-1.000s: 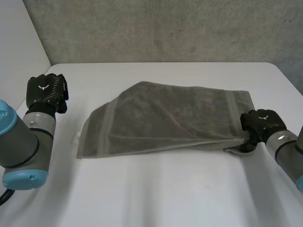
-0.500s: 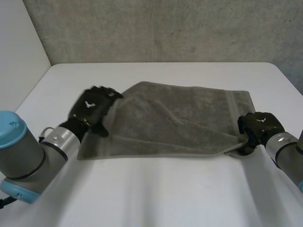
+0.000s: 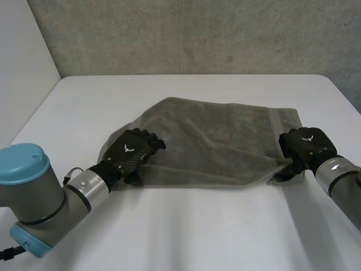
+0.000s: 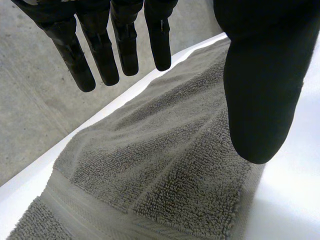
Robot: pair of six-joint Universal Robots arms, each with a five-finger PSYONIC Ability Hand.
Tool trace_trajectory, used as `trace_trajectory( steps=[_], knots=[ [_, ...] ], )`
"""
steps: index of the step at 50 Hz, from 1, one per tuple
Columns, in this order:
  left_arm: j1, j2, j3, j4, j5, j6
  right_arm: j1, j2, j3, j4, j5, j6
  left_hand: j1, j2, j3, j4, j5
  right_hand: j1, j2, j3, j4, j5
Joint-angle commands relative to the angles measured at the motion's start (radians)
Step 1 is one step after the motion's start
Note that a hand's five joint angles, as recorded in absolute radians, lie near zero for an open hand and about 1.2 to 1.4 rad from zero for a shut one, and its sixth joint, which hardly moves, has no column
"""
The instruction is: Fold the towel.
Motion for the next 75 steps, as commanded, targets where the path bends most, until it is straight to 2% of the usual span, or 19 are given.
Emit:
trace_trajectory(
  steps=[1,5,9,15,22,32,46,48,51,53,54,56,59,61,63,68,70,73,75],
  knots=[
    [-0.055,-0.013,0.0,0.001,-0.064,-0.022,0.05,-0.057,0.03,-0.012,-0.06,-0.107,0.029,0.028,0.029,0.029,0.027,0.319,0.336,0.345,0.34,0.338],
    [-0.1,-0.013,0.004,0.0,-0.104,-0.056,0.072,-0.105,0.013,0.0,-0.062,-0.098,-0.021,-0.022,-0.021,-0.021,-0.023,0.319,0.336,0.345,0.34,0.338],
    [-0.167,-0.011,0.025,0.003,-0.185,-0.159,0.137,-0.206,-0.093,0.078,-0.056,-0.054,-0.082,-0.083,-0.083,-0.083,-0.085,0.319,0.336,0.345,0.34,0.338],
    [-0.229,-0.025,0.082,0.001,-0.291,-0.315,0.158,-0.215,-0.237,0.215,-0.051,0.003,-0.12,-0.122,-0.121,-0.121,-0.123,0.319,0.336,0.345,0.34,0.338],
    [-0.267,-0.051,0.115,0.0,-0.314,-0.4,0.226,-0.188,-0.415,0.38,-0.028,0.022,-0.144,-0.145,-0.145,-0.144,-0.147,0.319,0.336,0.345,0.34,0.338],
    [-0.302,-0.116,0.183,-0.008,-0.36,-0.515,0.26,-0.189,-0.447,0.416,-0.002,0.035,-0.141,-0.142,-0.142,-0.141,-0.144,0.319,0.336,0.345,0.34,0.338],
    [-0.382,-0.183,0.258,-0.055,-0.382,-0.57,0.273,-0.192,-0.474,0.419,0.035,0.054,-0.121,-0.122,-0.121,-0.121,-0.123,0.319,0.336,0.345,0.34,0.338],
    [-0.391,-0.195,0.275,-0.057,-0.447,-0.582,0.273,-0.192,-0.474,0.419,0.035,0.058,-0.077,-0.078,-0.078,-0.077,-0.08,0.319,0.336,0.345,0.34,0.338],
    [-0.395,-0.203,0.284,-0.052,-0.489,-0.584,0.273,-0.192,-0.467,0.419,0.033,0.08,-0.047,-0.048,-0.048,-0.048,-0.05,0.319,0.336,0.345,0.34,0.338],
    [-0.399,-0.218,0.304,-0.049,-0.573,-0.584,0.273,-0.192,-0.463,0.419,0.03,0.091,0.011,0.01,0.01,0.011,0.008,0.319,0.336,0.345,0.34,0.338],
    [-0.399,-0.218,0.304,-0.049,-0.574,-0.584,0.273,-0.194,-0.457,0.419,0.029,0.097,0.011,0.01,0.011,0.011,0.009,0.319,0.336,0.345,0.34,0.338],
    [-0.401,-0.241,0.332,-0.04,-0.65,-0.584,0.273,-0.194,-0.454,0.419,0.029,0.098,0.076,0.075,0.075,0.076,0.073,0.319,0.336,0.345,0.34,0.338],
    [-0.401,-0.251,0.343,-0.031,-0.686,-0.579,0.271,-0.196,-0.443,0.42,0.029,0.101,0.123,0.122,0.122,0.123,0.12,0.319,0.336,0.345,0.34,0.338],
    [-0.399,-0.266,0.355,-0.009,-0.753,-0.572,0.263,-0.199,-0.431,0.419,0.029,0.1,0.219,0.218,0.219,0.219,0.217,0.319,0.336,0.345,0.34,0.338],
    [-0.399,-0.268,0.358,0.003,-0.782,-0.57,0.257,-0.202,-0.426,0.419,0.029,0.1,0.237,0.236,0.237,0.237,0.235,0.319,0.336,0.345,0.34,0.338],
    [-0.379,-0.258,0.35,0.018,-0.821,-0.558,0.254,-0.211,-0.411,0.419,0.026,0.098,0.296,0.295,0.296,0.296,0.294,0.319,0.336,0.345,0.34,0.338],
    [-0.332,-0.243,0.343,0.011,-0.825,-0.541,0.254,-0.214,-0.406,0.419,0.024,0.098,0.296,0.295,0.296,0.296,0.294,0.319,0.336,0.345,0.34,0.338],
    [-0.304,-0.229,0.333,0.008,-0.824,-0.523,0.251,-0.217,-0.398,0.417,0.021,0.097,0.302,0.301,0.302,0.302,0.299,0.319,0.336,0.345,0.34,0.338],
    [-0.255,-0.208,0.295,0.009,-0.81,-0.484,0.251,-0.217,-0.395,0.417,0.021,0.097,0.375,0.374,0.374,0.375,0.372,0.319,0.336,0.345,0.34,0.338]
  ],
)
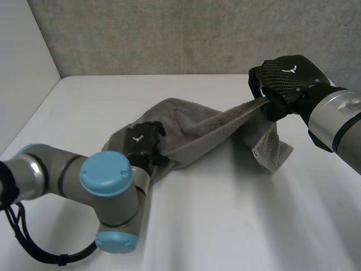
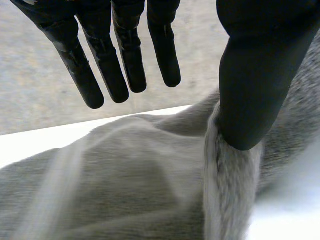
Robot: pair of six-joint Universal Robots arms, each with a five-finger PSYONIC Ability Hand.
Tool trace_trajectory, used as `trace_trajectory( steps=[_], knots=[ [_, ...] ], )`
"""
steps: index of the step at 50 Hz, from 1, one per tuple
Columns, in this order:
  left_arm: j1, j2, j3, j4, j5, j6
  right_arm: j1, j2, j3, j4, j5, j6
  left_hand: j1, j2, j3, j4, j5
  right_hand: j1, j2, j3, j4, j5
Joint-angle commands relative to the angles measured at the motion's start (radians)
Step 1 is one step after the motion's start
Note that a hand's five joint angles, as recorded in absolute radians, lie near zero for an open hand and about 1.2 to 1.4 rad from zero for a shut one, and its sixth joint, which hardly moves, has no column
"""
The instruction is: Fold the towel.
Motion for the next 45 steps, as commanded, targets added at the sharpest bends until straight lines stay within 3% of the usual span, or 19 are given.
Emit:
trace_trajectory(
  steps=[1,3,4,6,7,8,9,12,24,29,35,43,45],
  knots=[
    [0.103,0.046,-0.054,-0.004,0.013,0.065,-0.003,-0.007,0.022,-0.001,-0.005,-0.005,0.175,0.175,0.175,0.176,0.177,0.057,0.06,0.053,0.051,0.054],
    [0.139,0.072,-0.092,-0.002,0.025,0.097,-0.003,-0.009,0.031,-0.001,-0.005,-0.005,0.382,0.382,0.382,0.383,0.385,0.057,0.06,0.053,0.051,0.054],
    [0.139,0.072,-0.092,-0.002,0.025,0.098,-0.005,-0.013,0.04,-0.001,-0.01,-0.005,0.383,0.383,0.384,0.384,0.386,0.057,0.06,0.053,0.051,0.054],
    [0.154,0.101,-0.143,0.002,0.086,0.098,-0.005,-0.021,0.065,-0.004,-0.013,-0.005,0.736,0.736,0.737,0.737,0.739,0.057,0.06,0.053,0.051,0.054],
    [0.154,0.101,-0.143,0.002,0.087,0.098,-0.005,-0.021,0.065,-0.005,-0.013,-0.005,0.738,0.738,0.739,0.739,0.741,0.057,0.06,0.053,0.051,0.054],
    [0.162,0.122,-0.186,0.007,0.158,0.096,-0.006,-0.023,0.075,-0.008,-0.014,-0.005,0.77,0.77,0.771,0.771,0.773,0.057,0.06,0.053,0.051,0.054],
    [0.162,0.122,-0.186,0.007,0.159,0.096,-0.009,-0.026,0.085,-0.008,-0.014,-0.007,0.77,0.77,0.771,0.771,0.773,0.057,0.06,0.053,0.051,0.054],
    [0.168,0.177,-0.236,0.014,0.269,0.093,-0.011,-0.029,0.097,-0.005,-0.014,-0.015,0.77,0.77,0.771,0.771,0.773,0.057,0.06,0.053,0.051,0.054],
    [0.315,0.56,-0.281,-0.007,0.303,0.111,-0.074,-0.128,0.054,0.08,-0.018,-0.173,0.77,0.77,0.771,0.771,0.773,0.057,0.06,0.053,0.051,0.054],
    [0.344,0.78,-0.267,-0.074,0.372,0.122,-0.101,-0.155,-0.021,0.138,-0.022,-0.199,0.77,0.77,0.771,0.771,0.773,0.057,0.06,0.053,0.051,0.054],
    [0.364,0.78,-0.295,-0.107,0.45,0.125,-0.104,-0.152,-0.004,0.155,-0.053,-0.196,0.77,0.77,0.771,0.771,0.773,0.057,0.06,0.053,0.051,0.054],
    [0.363,0.515,-0.349,-0.114,0.483,0.223,-0.103,-0.077,0.124,0.14,-0.059,-0.208,0.77,0.77,0.771,0.771,0.773,0.057,0.06,0.053,0.051,0.054],
    [0.369,0.411,-0.349,-0.127,0.483,0.312,-0.103,-0.046,0.137,0.141,-0.059,-0.212,0.77,0.77,0.771,0.771,0.773,0.057,0.06,0.053,0.051,0.054]
  ],
)
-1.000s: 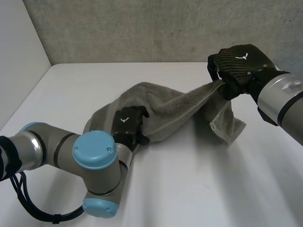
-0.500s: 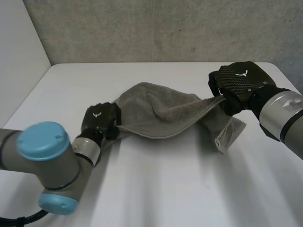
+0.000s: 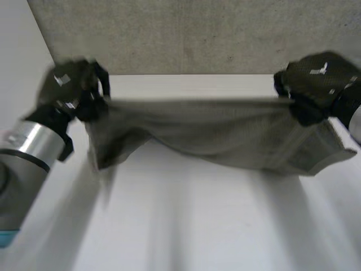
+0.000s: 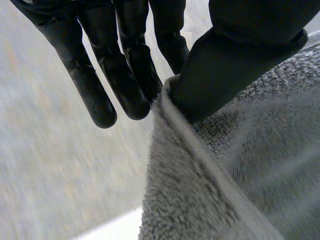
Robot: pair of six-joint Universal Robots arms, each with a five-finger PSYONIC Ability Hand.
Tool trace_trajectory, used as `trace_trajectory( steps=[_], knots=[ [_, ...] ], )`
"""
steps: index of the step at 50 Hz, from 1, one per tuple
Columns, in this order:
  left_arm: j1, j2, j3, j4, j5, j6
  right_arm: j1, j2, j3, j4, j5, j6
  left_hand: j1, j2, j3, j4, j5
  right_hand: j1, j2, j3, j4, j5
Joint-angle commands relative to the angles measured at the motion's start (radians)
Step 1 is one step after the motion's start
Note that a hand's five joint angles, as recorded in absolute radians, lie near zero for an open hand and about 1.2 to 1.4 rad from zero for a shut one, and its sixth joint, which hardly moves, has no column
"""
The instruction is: Fold the towel.
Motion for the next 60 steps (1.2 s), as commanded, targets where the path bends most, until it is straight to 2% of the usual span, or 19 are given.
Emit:
trace_trajectory(
  steps=[1,3,8,10,14,15,16,18,19,21,22,24,28,33,35,42,45,52,60],
  knots=[
    [0.003,-0.257,-0.019,-0.016,0.008,0.152,0.005,0.121,0.103,-0.012,-0.002,-0.024,0.208,0.179,0.18,0.178,0.194,0.056,0.06,0.053,0.05,0.048],
    [0.006,-0.347,-0.003,-0.022,0.005,0.239,0.005,0.153,0.109,-0.011,-0.002,-0.045,0.208,0.179,0.18,0.178,0.194,0.056,0.06,0.053,0.05,0.048],
    [0.011,-0.416,0.062,-0.014,-0.003,0.319,0.002,0.268,0.087,-0.006,0.004,-0.141,0.208,0.179,0.18,0.178,0.194,0.056,0.06,0.053,0.05,0.048],
    [0.011,-0.431,0.104,-0.013,-0.004,0.328,0.003,0.34,0.023,-0.012,0.02,-0.216,0.208,0.179,0.18,0.178,0.194,0.056,0.06,0.053,0.05,0.048],
    [0.004,-0.467,0.238,-0.013,-0.014,0.332,0.017,0.434,-0.123,-0.032,0.044,-0.247,0.208,0.179,0.18,0.178,0.194,0.056,0.06,0.053,0.05,0.048],
    [-0.003,-0.481,0.327,-0.011,-0.018,0.33,0.026,0.476,-0.232,-0.06,0.07,-0.249,0.208,0.179,0.18,0.178,0.194,0.056,0.06,0.053,0.05,0.048],
    [-0.008,-0.493,0.43,-0.011,-0.026,0.326,0.026,0.477,-0.233,-0.06,0.07,-0.249,0.208,0.179,0.18,0.178,0.194,0.056,0.06,0.053,0.05,0.048],
    [-0.008,-0.493,0.431,-0.011,-0.026,0.325,0.055,0.509,-0.445,-0.162,0.106,-0.247,0.208,0.179,0.18,0.178,0.194,0.056,0.06,0.053,0.05,0.048],
    [-0.015,-0.504,0.563,-0.008,-0.043,0.316,0.056,0.509,-0.446,-0.163,0.106,-0.247,0.208,0.179,0.18,0.178,0.194,0.056,0.06,0.053,0.05,0.048],
    [-0.034,-0.51,0.798,0.047,-0.085,0.286,0.081,0.501,-0.598,-0.367,0.122,-0.233,0.208,0.179,0.18,0.178,0.194,0.056,0.06,0.053,0.05,0.048],
    [-0.034,-0.51,0.799,0.047,-0.086,0.286,0.082,0.501,-0.598,-0.368,0.123,-0.233,0.208,0.179,0.18,0.178,0.194,0.056,0.06,0.053,0.05,0.048],
    [-0.034,-0.51,0.874,0.096,-0.104,0.275,0.086,0.457,-0.617,-0.579,0.126,-0.209,0.208,0.179,0.18,0.178,0.194,0.056,0.06,0.053,0.05,0.048],
    [-0.035,-0.493,0.975,0.21,-0.155,0.252,0.089,0.411,-0.603,-0.689,0.132,-0.192,0.208,0.179,0.18,0.178,0.194,0.056,0.06,0.053,0.05,0.048],
    [-0.032,-0.473,0.934,0.176,-0.164,0.25,0.089,0.402,-0.568,-0.554,0.126,-0.192,0.208,0.179,0.18,0.178,0.194,0.056,0.06,0.053,0.05,0.048],
    [-0.029,-0.465,0.885,0.151,-0.161,0.25,0.089,0.414,-0.551,-0.384,0.119,-0.192,0.208,0.179,0.18,0.178,0.194,0.056,0.06,0.053,0.05,0.048],
    [-0.011,-0.413,0.498,0.101,-0.145,0.259,0.085,0.442,-0.404,-0.109,0.1,-0.196,0.208,0.179,0.18,0.178,0.194,0.056,0.06,0.053,0.05,0.048],
    [-0.009,-0.41,0.399,0.104,-0.135,0.263,0.077,0.439,-0.272,-0.118,0.072,-0.203,0.208,0.179,0.18,0.178,0.194,0.056,0.06,0.053,0.05,0.048],
    [0.001,-0.454,0.115,0.151,-0.024,0.267,0.075,0.449,-0.021,-0.264,0.021,-0.203,0.208,0.179,0.18,0.178,0.194,0.056,0.06,0.053,0.05,0.048],
    [0.003,-0.49,0.011,0.17,-0.009,0.319,0.059,0.491,0.169,-0.387,0.029,-0.193,0.208,0.179,0.18,0.178,0.194,0.056,0.06,0.053,0.05,0.048]
  ],
)
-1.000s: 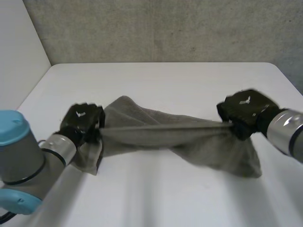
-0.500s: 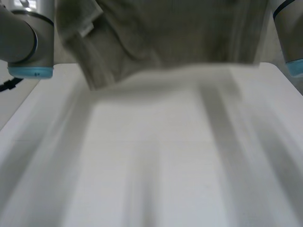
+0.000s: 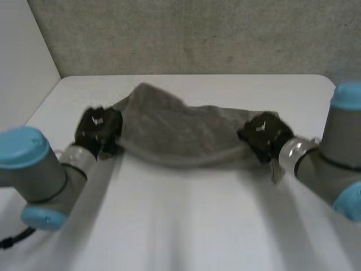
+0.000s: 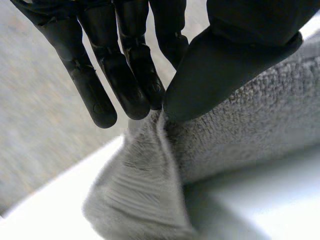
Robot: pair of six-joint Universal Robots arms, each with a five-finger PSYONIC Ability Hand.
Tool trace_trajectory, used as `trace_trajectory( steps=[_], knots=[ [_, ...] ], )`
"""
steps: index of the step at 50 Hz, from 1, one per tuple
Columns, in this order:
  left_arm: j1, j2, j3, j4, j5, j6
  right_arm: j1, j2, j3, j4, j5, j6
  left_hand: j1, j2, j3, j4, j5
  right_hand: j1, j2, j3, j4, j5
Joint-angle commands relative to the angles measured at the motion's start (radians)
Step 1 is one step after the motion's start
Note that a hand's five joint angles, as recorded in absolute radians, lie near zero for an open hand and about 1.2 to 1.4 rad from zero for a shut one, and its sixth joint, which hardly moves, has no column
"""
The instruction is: Fold the towel.
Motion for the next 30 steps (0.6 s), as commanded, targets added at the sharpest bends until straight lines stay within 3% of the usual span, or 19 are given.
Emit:
trace_trajectory(
  steps=[1,3,5,6,8,14,17,19,20,21,22,29,30],
  knots=[
    [0.001,-0.028,-0.082,0.02,0.017,0.049,-0.022,0.027,0.14,-0.09,0.008,0.009,0.189,0.178,0.178,0.178,0.186,0.056,0.06,0.053,0.05,0.026],
    [0.0,-0.017,-0.097,0.023,0.017,0.096,-0.031,0.026,0.157,-0.09,0.009,0.018,0.189,0.178,0.178,0.178,0.186,0.056,0.06,0.053,0.05,0.026],
    [0.001,-0.012,-0.099,0.023,0.017,0.116,-0.057,0.009,0.186,-0.09,0.017,0.043,0.189,0.178,0.178,0.178,0.186,-0.351,-0.348,-0.355,-0.358,-0.382],
    [0.001,-0.005,-0.099,0.023,0.017,0.127,-0.057,0.009,0.186,-0.09,0.017,0.043,0.189,0.178,0.178,0.178,0.186,-0.354,-0.35,-0.357,-0.36,-0.384],
    [0.001,0.004,-0.1,0.023,0.017,0.131,-0.078,-0.014,0.211,-0.09,0.038,0.085,0.189,0.178,0.178,0.178,0.186,-0.649,-0.646,-0.653,-0.656,-0.68],
    [0.001,0.018,-0.103,0.023,0.014,0.127,-0.117,-0.062,0.258,-0.095,0.08,0.136,0.189,0.178,0.178,0.178,0.186,-0.773,-0.77,-0.777,-0.78,-0.804],
    [0.001,0.018,-0.109,0.026,0.016,0.127,-0.149,-0.09,0.289,-0.099,0.077,0.139,0.189,0.178,0.178,0.178,0.186,-0.726,-0.723,-0.73,-0.733,-0.757],
    [0.001,0.017,-0.111,0.029,0.016,0.128,-0.173,-0.102,0.315,-0.122,0.075,0.139,0.189,0.178,0.178,0.178,0.186,-0.502,-0.498,-0.505,-0.508,-0.532],
    [0.001,0.015,-0.111,0.035,0.016,0.127,-0.173,-0.102,0.315,-0.122,0.075,0.139,0.189,0.178,0.178,0.178,0.186,-0.5,-0.497,-0.504,-0.507,-0.531],
    [0.001,0.014,-0.111,0.045,0.016,0.128,-0.18,-0.102,0.324,-0.134,0.074,0.139,0.189,0.178,0.178,0.178,0.186,-0.294,-0.291,-0.298,-0.301,-0.325],
    [0.001,0.014,-0.111,0.045,0.016,0.128,-0.183,-0.103,0.333,-0.151,0.072,0.139,0.189,0.178,0.178,0.178,0.186,0.053,0.056,0.049,0.046,0.022],
    [0.001,-0.005,-0.116,0.126,0.016,0.131,-0.206,-0.137,0.379,-0.214,0.045,0.138,0.189,0.178,0.178,0.178,0.186,0.056,0.06,0.053,0.05,0.026],
    [0.001,-0.012,-0.122,0.146,0.017,0.136,-0.213,-0.151,0.387,-0.217,0.03,0.138,0.032,0.022,0.022,0.021,0.029,0.056,0.06,0.053,0.05,0.026]
  ],
)
